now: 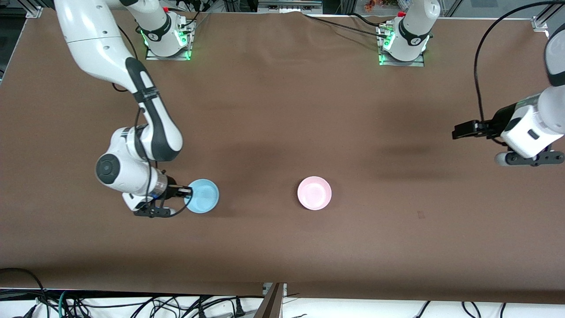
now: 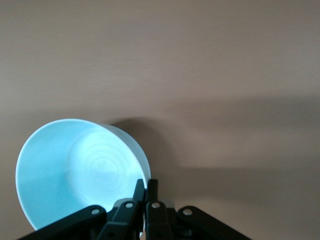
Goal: Stack pink and blue bowls on white bowl
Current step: 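Grasp the blue bowl rim with the right gripper while the left gripper retracts, then carry the blue bowl with the right gripper over the pink bowl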
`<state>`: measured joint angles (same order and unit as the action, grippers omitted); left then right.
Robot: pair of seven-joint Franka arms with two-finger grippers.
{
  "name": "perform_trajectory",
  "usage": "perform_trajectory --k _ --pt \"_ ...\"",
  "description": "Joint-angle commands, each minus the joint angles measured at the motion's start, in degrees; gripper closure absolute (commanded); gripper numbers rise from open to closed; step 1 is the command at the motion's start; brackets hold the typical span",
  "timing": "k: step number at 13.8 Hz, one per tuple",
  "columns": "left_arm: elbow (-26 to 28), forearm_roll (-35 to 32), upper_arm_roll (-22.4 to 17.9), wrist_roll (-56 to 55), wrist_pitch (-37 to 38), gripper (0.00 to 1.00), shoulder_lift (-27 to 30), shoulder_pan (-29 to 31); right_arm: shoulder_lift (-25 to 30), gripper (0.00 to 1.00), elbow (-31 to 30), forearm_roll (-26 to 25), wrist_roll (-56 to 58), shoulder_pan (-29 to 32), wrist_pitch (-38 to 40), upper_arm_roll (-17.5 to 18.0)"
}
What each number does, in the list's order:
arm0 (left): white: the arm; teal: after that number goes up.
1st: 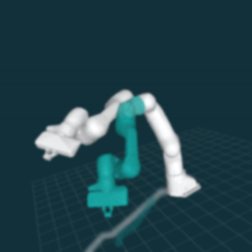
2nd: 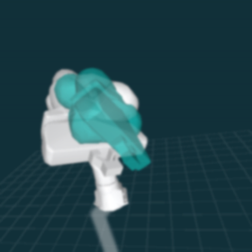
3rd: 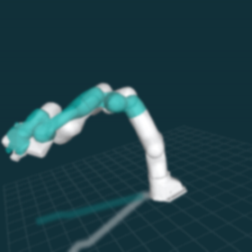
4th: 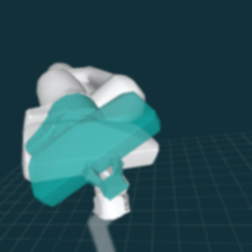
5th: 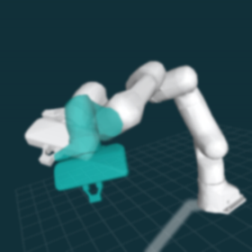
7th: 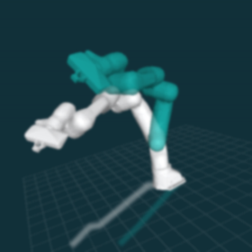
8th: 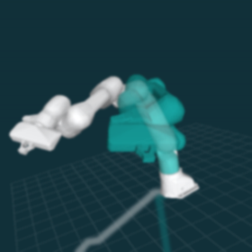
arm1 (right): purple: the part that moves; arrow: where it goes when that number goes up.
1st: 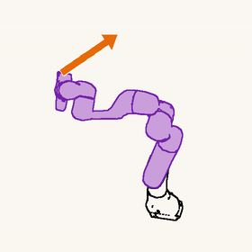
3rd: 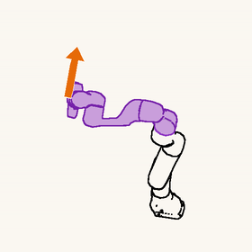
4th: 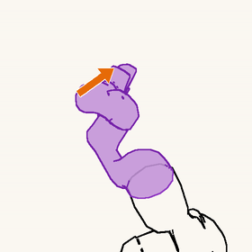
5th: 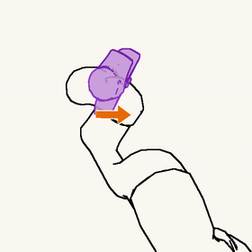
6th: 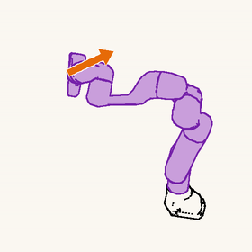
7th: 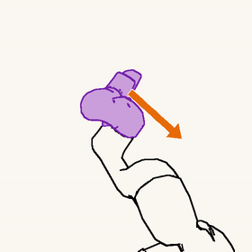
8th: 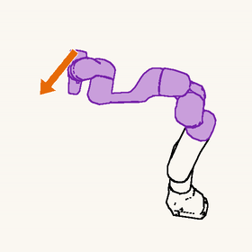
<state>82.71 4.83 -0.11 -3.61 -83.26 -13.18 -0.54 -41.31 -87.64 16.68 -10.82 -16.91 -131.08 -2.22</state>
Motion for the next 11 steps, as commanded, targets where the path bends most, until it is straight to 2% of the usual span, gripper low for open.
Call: perform_trajectory --k 1,2,4,6,8,11 --pt "1.6 -3.9 0.7 1.7 1.9 0.00 1.8 -0.8 -0.5 1.00 6.8 2.2 -13.6 -4.2 5.0 2.8" --pt "1.3 -4.5 0.7 1.7 2.0 0.00 1.6 -1.0 -1.3 1.00 9.5 2.2 -21.5 -6.1 5.1 4.3" --pt "-0.8 -4.5 0.8 1.8 2.2 0.00 0.3 -0.9 -4.7 1.00 15.4 2.5 -34.0 -11.0 4.7 4.6" --pt "-0.9 -4.2 0.8 1.8 2.6 0.00 0.1 -0.4 -7.9 1.00 20.0 2.5 -46.5 -15.3 0.4 4.7" --pt "-1.0 -4.0 0.7 1.7 2.6 0.00 -0.7 -0.1 -11.4 1.00 24.0 2.5 -53.2 -18.5 -4.5 4.6" --pt "-1.0 -3.7 0.5 1.8 2.6 0.00 -1.1 0.0 -13.5 1.00 25.0 2.4 -57.6 -20.2 -10.0 4.7"
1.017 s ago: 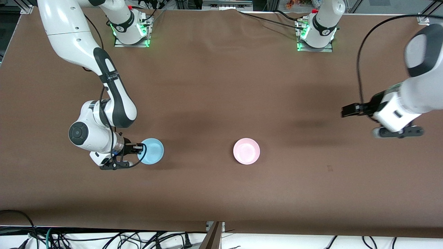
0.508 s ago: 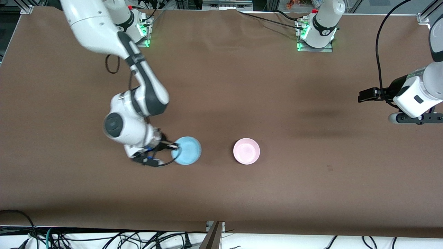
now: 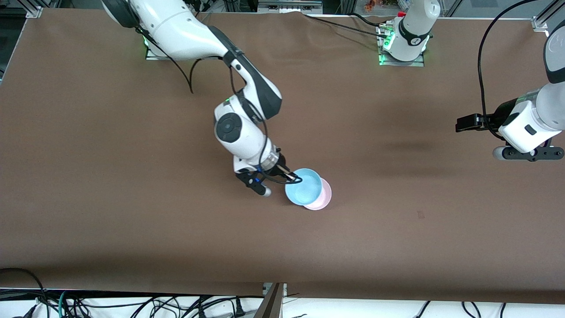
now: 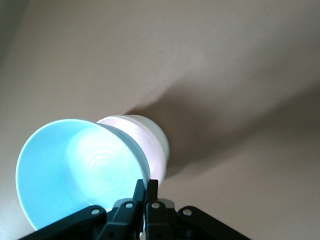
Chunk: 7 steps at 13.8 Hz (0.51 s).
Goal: Stack pink and blue bowls on white bowl
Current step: 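Carry the blue bowl with the right gripper over the pink bowl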
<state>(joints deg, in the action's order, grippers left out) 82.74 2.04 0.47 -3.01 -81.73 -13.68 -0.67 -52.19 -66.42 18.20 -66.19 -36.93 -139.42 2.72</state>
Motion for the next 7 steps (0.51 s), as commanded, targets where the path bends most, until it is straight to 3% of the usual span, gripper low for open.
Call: perform_trajectory --k 1,7 --pt "-1.1 -0.8 0.0 1.2 1.0 0.00 -0.6 0.1 -3.2 1.00 3.8 0.5 -2.3 -0.9 -1.7 -0.4" --pt "-2.1 -0.8 0.1 1.1 1.0 0.00 -1.1 0.0 -4.5 1.00 3.8 -1.8 -2.7 -3.1 -3.8 -0.6"
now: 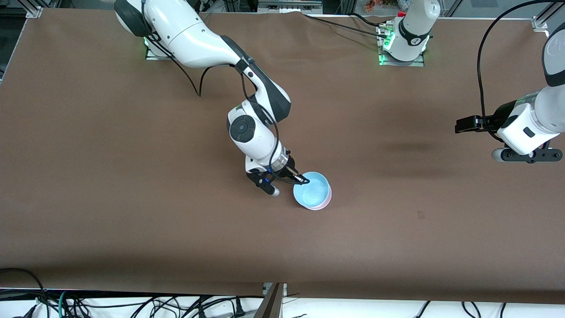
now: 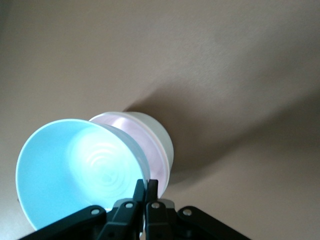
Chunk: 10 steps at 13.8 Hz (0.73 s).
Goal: Stack pink and blue bowls on white bowl
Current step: 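Carry the blue bowl with the right gripper over the pink bowl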
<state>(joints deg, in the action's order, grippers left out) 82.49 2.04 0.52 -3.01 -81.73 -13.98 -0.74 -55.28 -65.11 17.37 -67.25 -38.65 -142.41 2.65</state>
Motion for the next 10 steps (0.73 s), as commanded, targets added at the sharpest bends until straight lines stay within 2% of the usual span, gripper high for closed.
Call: perform_trajectory --k 1,10 --pt "-1.9 -0.8 0.1 1.0 1.0 0.00 -0.8 -0.1 -1.6 1.00 2.4 -1.1 -1.7 -1.3 -0.8 -0.5" --pt "-2.0 -0.8 0.2 1.1 1.0 0.00 -1.0 -0.1 -2.9 1.00 2.6 -7.4 -0.8 -1.8 -0.8 -1.0"
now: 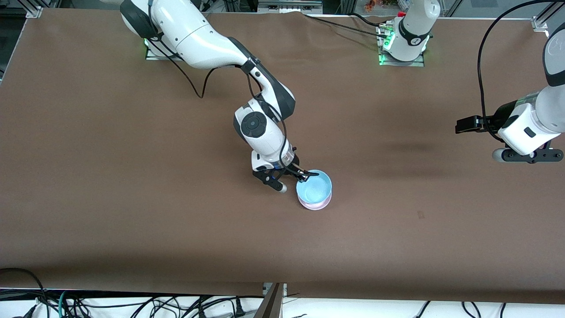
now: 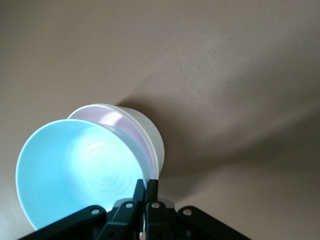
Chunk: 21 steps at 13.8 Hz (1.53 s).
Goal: Stack pink and blue bowls on white bowl
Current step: 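Lower the blue bowl into the pink bowl and open the right gripper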
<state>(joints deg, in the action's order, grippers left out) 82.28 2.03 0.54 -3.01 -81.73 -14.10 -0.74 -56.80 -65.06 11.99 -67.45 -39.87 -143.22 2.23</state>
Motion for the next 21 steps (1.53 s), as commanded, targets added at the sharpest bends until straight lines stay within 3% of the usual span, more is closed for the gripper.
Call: perform_trajectory --k 1,14,16,18,19,21 --pt "-1.8 -0.8 0.2 1.1 1.0 0.00 -0.8 0.0 -1.6 1.00 2.6 -3.8 -0.7 -0.6 0.0 -0.5" --pt "-1.8 -0.8 0.2 1.2 1.0 0.00 -0.8 0.2 -2.5 1.00 3.3 -8.9 -0.6 -1.4 0.6 -0.8" --pt "-1.8 -0.8 0.2 1.2 1.0 0.00 -0.8 0.2 -2.4 0.81 3.3 -8.9 -0.6 -1.4 0.6 -0.8" --pt "-1.8 -0.8 0.2 1.2 1.0 0.00 -0.8 0.2 -2.3 0.48 3.3 -8.9 -0.7 -1.4 0.8 -0.8" --pt "-1.8 -0.7 0.1 1.2 1.0 0.00 -0.8 0.2 -2.2 0.41 3.3 -8.9 -0.8 -1.4 1.7 -0.9" --pt "-1.8 -0.7 0.2 1.2 1.0 0.00 -0.8 0.1 -1.6 0.37 3.5 -8.9 -0.7 -1.1 4.7 -1.0"
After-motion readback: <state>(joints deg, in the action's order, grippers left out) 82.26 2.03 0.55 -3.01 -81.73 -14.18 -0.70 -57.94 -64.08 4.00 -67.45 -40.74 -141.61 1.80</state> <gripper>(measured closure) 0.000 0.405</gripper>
